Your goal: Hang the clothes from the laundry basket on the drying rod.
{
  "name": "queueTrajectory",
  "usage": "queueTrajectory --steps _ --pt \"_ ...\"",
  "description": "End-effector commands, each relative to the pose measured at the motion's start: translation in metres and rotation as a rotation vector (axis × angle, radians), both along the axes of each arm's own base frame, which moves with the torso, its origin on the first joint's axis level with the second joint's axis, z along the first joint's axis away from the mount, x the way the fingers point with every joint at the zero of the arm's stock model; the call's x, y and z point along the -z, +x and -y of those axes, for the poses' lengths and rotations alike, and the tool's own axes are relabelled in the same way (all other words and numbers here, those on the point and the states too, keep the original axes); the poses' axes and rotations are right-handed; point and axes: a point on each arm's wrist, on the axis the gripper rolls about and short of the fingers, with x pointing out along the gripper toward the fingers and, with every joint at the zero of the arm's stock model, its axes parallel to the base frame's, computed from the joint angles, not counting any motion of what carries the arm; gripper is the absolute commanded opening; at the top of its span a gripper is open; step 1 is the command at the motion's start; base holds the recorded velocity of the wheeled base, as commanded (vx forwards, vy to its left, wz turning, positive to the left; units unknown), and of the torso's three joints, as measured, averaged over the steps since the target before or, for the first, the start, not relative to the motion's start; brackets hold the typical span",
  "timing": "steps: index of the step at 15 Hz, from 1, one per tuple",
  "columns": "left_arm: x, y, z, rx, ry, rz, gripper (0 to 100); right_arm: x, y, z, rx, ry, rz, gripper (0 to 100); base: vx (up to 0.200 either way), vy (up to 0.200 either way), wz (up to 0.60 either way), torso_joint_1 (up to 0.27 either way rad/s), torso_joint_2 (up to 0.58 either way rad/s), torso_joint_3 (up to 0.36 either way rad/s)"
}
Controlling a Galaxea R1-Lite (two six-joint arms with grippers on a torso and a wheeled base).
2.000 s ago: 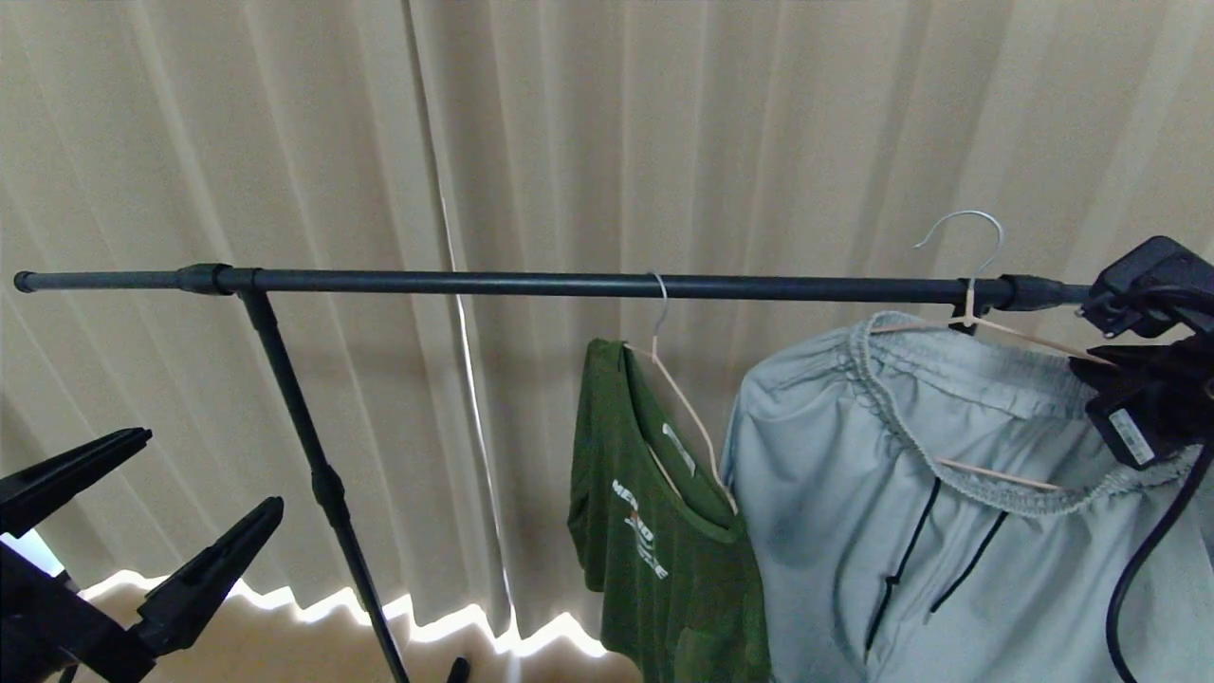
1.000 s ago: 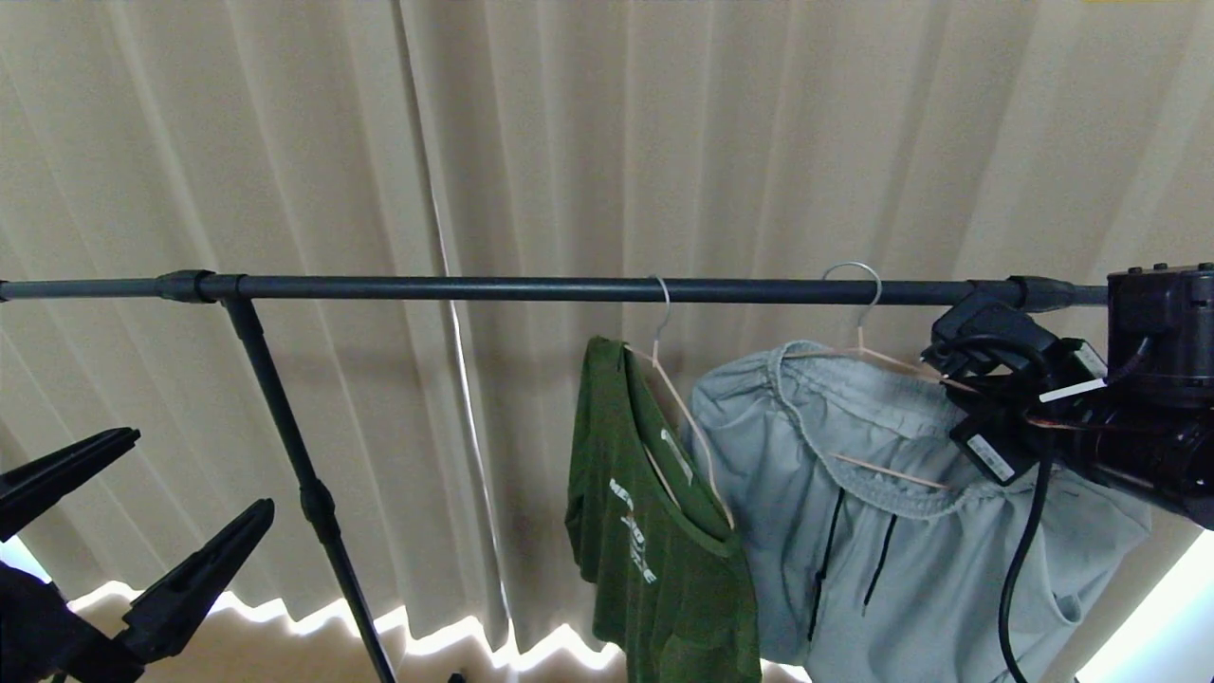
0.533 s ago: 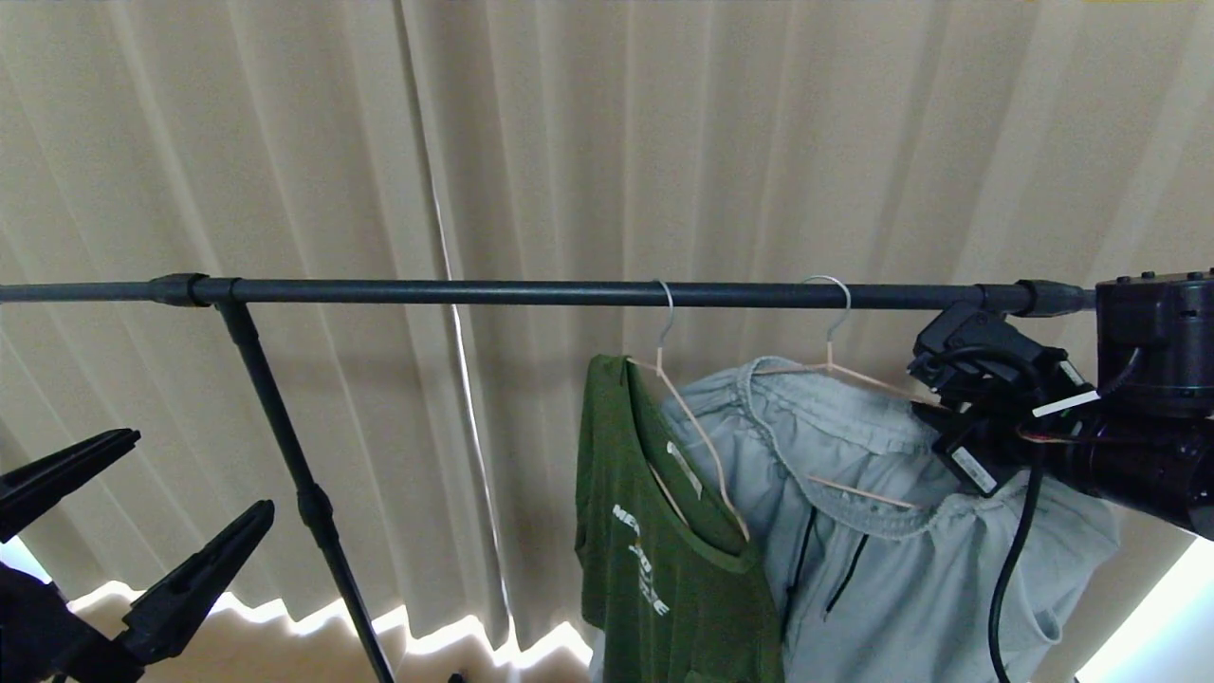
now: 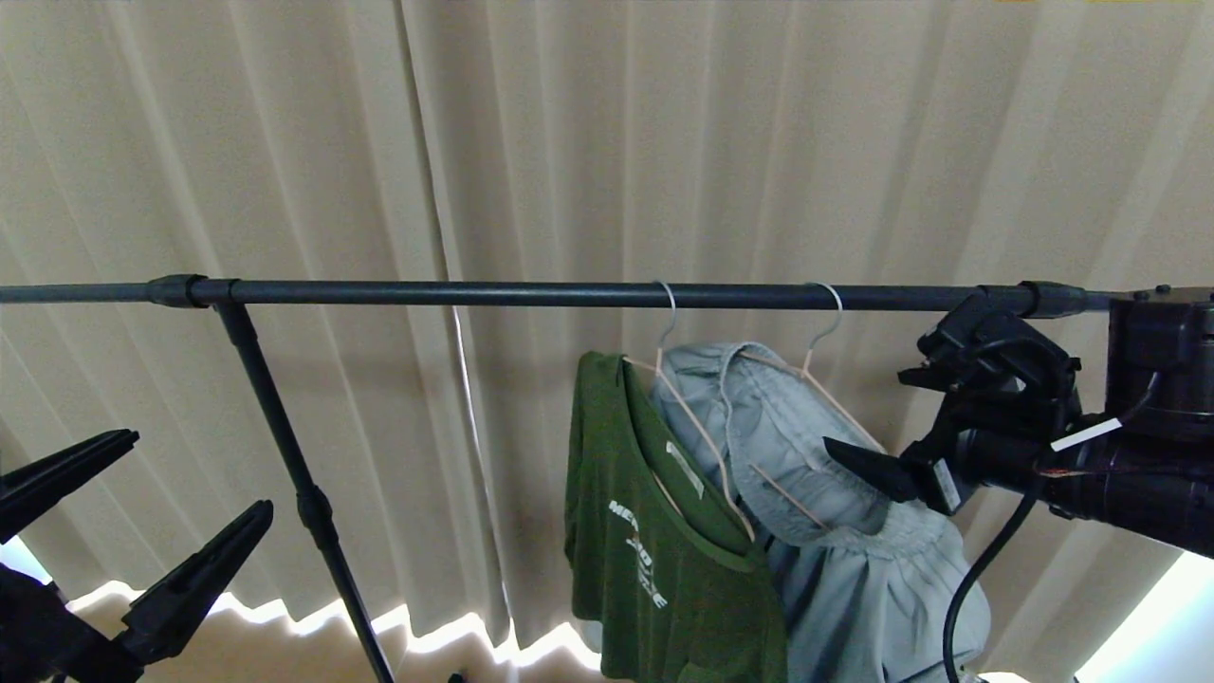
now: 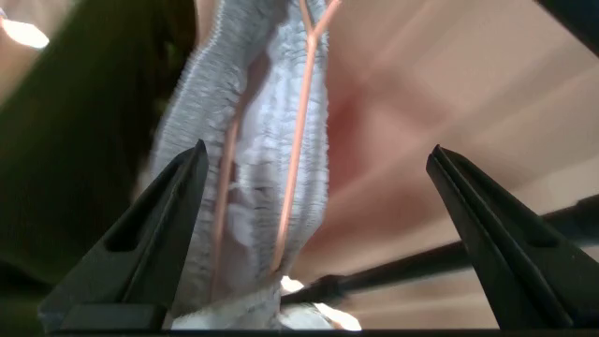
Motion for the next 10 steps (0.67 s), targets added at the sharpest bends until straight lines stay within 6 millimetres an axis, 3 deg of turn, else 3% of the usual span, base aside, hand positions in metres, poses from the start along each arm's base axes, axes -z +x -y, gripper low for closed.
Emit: queueTrajectory --steps 1,5,6,10 --pt "0.0 -0.001 0.0 -0.002 -0.002 0.004 100 0.004 -0.007 0.001 -0.029 0.074 0.005 100 0.0 0.0 0.0 0.0 0.0 0.0" --pt "-0.007 -0.019 -0.01 -0.073 -0.024 0.099 100 -0.001 -0.038 0.012 -0.065 0.247 0.126 100 0.0 0.0 0.0 0.0 0.0 0.0" --pt "-0.005 -0.023 -0.013 -0.108 -0.034 0.108 100 -0.009 -0.056 0.019 -0.067 0.285 0.221 100 0.0 0.0 0.0 0.0 0.0 0.0" --pt "0.019 -0.048 -0.023 -0.237 -0.088 0.098 100 -0.014 -0.104 0.04 -0.061 0.319 0.334 100 0.0 0.0 0.0 0.0 0.0 0.0"
